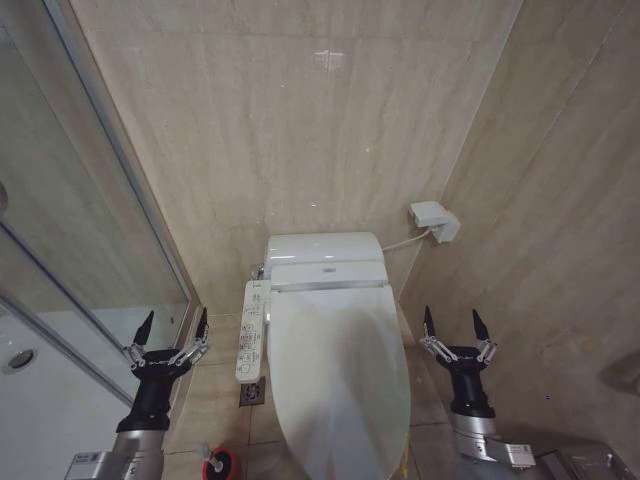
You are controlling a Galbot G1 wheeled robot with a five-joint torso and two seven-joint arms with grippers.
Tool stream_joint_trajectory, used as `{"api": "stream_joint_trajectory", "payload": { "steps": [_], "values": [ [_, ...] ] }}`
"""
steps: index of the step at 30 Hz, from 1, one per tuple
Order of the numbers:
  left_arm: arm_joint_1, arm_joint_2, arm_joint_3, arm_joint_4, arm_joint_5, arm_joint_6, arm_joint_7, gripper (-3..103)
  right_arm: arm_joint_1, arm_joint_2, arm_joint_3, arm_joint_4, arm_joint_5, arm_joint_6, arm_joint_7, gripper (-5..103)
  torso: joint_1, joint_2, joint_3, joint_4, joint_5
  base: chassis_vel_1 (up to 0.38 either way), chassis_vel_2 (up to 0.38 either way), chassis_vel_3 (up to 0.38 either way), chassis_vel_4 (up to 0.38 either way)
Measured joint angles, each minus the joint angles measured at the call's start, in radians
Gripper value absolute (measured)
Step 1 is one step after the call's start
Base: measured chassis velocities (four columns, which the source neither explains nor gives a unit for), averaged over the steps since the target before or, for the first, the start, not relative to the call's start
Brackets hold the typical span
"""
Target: Open the toilet lid, clean the toilet bowl with a toilet brush, close the toilet lid, and flush.
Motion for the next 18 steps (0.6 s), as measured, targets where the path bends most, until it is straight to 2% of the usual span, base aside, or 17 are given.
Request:
{"api": "stream_joint_trajectory", "payload": {
  "steps": [9,18],
  "values": [
    [-0.007,-0.006,0.027,0.030,0.000,-0.002,0.000,100,-0.013,0.026,0.024,0.004,0.000,0.002,0.003,100,0.000,0.000,0.000,0.0001,-0.0001,0.112,-0.099,-0.096,0.104],
    [-0.030,-0.023,0.068,0.076,0.017,-0.007,0.001,100,-0.020,0.028,0.034,-0.004,0.004,0.004,0.012,100,0.000,0.000,0.000,0.0002,-0.0002,0.244,-0.244,-0.232,0.228]
  ]
}}
